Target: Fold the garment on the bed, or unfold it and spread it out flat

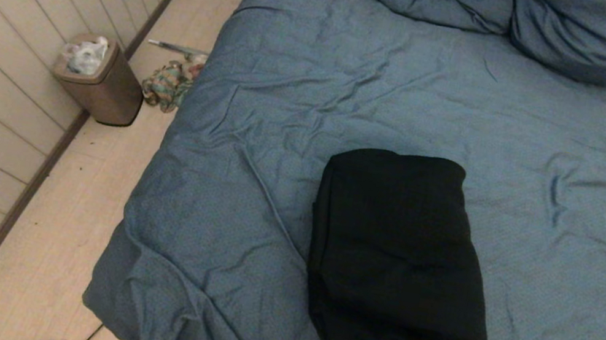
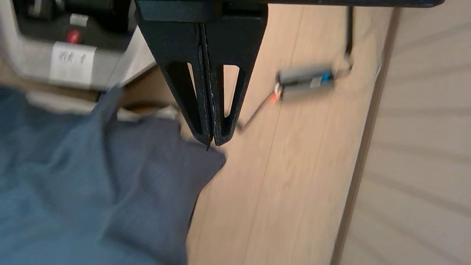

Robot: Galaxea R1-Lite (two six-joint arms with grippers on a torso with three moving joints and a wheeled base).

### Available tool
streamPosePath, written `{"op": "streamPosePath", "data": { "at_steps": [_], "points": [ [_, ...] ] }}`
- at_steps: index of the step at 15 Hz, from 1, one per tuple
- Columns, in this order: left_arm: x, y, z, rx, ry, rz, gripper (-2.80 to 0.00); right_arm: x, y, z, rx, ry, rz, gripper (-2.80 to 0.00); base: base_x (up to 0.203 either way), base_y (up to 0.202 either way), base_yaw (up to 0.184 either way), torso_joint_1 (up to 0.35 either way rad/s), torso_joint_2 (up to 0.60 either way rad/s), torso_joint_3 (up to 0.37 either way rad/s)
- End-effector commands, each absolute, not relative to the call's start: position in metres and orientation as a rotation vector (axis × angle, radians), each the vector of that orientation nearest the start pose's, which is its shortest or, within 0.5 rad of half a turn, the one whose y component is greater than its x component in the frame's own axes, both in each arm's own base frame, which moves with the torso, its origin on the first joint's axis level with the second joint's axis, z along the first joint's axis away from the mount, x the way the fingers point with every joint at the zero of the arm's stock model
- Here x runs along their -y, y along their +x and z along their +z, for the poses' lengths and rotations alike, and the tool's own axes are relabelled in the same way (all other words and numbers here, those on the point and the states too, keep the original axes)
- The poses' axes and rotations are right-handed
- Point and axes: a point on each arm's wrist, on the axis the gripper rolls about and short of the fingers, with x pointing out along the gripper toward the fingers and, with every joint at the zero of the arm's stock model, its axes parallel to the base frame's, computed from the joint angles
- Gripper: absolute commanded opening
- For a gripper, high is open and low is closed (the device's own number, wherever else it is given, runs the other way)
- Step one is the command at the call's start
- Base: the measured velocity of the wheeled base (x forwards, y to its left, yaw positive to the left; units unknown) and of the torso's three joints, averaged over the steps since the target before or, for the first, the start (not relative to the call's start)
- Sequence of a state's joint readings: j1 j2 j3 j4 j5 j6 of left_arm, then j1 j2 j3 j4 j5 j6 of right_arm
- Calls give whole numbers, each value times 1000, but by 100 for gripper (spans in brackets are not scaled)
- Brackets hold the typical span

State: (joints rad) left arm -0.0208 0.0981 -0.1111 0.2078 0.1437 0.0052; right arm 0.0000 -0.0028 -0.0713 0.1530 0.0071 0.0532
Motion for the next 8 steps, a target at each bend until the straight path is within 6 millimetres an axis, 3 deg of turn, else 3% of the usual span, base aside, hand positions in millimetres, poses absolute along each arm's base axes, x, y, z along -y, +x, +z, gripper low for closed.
{"op": "streamPosePath", "data": {
  "at_steps": [1,4,8],
  "points": [
    [-2,-34,85,-98,2,67,-280,0,-30,78,-79,55,2,-280,0,0,0,0,0,0],
    [1,-33,83,-110,-46,-33,-280,0,-28,78,-58,64,-17,-280,0,0,0,0,0,0],
    [0,-27,74,-100,19,14,-280,0,-28,79,-50,65,-26,-280,0,0,0,0,0,0]
  ]
}}
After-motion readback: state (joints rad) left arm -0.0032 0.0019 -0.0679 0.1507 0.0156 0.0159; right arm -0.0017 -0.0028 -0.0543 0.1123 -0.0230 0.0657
